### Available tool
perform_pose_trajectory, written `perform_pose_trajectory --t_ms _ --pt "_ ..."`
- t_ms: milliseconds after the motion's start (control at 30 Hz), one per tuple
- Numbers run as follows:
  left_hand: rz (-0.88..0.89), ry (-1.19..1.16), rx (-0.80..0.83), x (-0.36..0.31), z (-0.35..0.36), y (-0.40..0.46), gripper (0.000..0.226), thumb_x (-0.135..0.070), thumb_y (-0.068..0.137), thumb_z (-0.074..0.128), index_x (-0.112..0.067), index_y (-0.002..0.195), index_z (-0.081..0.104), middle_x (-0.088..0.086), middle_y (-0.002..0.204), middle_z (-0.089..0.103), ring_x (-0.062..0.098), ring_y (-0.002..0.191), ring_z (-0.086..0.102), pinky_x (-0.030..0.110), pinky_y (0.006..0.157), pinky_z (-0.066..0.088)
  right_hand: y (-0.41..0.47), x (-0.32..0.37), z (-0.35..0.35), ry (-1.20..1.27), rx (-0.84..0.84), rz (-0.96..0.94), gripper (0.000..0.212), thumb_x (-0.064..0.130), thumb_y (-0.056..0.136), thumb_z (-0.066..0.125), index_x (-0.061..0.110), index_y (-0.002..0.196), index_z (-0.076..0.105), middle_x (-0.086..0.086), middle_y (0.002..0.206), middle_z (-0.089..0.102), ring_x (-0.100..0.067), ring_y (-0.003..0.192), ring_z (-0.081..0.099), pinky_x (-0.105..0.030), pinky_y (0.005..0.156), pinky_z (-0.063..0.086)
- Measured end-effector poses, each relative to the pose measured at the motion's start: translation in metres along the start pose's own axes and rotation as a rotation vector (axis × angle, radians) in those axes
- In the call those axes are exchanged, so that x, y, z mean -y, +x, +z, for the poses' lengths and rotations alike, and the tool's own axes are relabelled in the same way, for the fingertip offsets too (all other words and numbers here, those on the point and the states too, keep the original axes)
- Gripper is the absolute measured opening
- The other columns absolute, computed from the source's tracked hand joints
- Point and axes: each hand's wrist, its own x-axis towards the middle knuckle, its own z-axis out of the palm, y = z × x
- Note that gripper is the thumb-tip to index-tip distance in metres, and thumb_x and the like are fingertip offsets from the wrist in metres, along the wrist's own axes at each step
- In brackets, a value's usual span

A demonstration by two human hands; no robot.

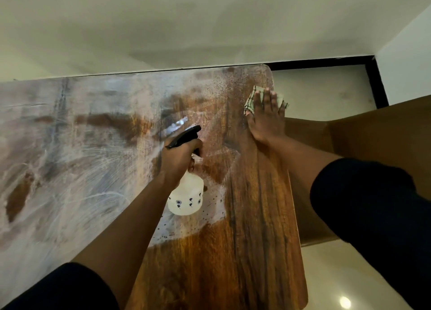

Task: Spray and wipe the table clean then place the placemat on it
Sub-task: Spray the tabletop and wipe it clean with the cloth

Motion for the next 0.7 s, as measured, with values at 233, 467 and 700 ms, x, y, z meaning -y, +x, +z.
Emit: perform_pose_trajectory --t_ms 233,467,700 --pt "0.055 -0.020 0.048 -0.005 -0.009 -0.005 0.040 -0.006 0.096 0.068 -0.035 0.123 0.075 0.020 0.079 0.074 0.021 0.042 0.043 0.026 0.042 0.040 0.011 0.017 0.005 -0.012 -0.099 -0.015 0.071 0.049 0.104 0.026 0.019 0.165 0.004 -0.013 0.172 -0.002 -0.032 0.159 -0.007 -0.057 0.124 -0.006" --pt "0.073 0.039 0.081 0.000 -0.001 -0.021 0.045 -0.003 0.096 0.067 -0.035 0.128 0.073 0.027 0.083 0.074 0.020 0.043 0.043 0.026 0.043 0.041 -0.100 0.020 0.042 0.025 -0.091 -0.235 0.072 0.054 0.106 0.025 0.023 0.165 -0.001 -0.006 0.173 -0.007 -0.023 0.159 -0.012 -0.053 0.127 -0.004" --pt "0.051 0.058 0.139 0.007 0.018 -0.033 0.036 0.000 0.096 0.066 -0.011 0.129 0.075 0.024 0.076 0.072 0.016 0.040 0.046 0.027 0.041 0.041 -0.163 -0.026 0.054 -0.027 -0.063 -0.178 0.072 0.052 0.106 0.020 0.021 0.164 -0.008 -0.006 0.171 -0.017 -0.023 0.157 -0.019 -0.049 0.126 -0.007"
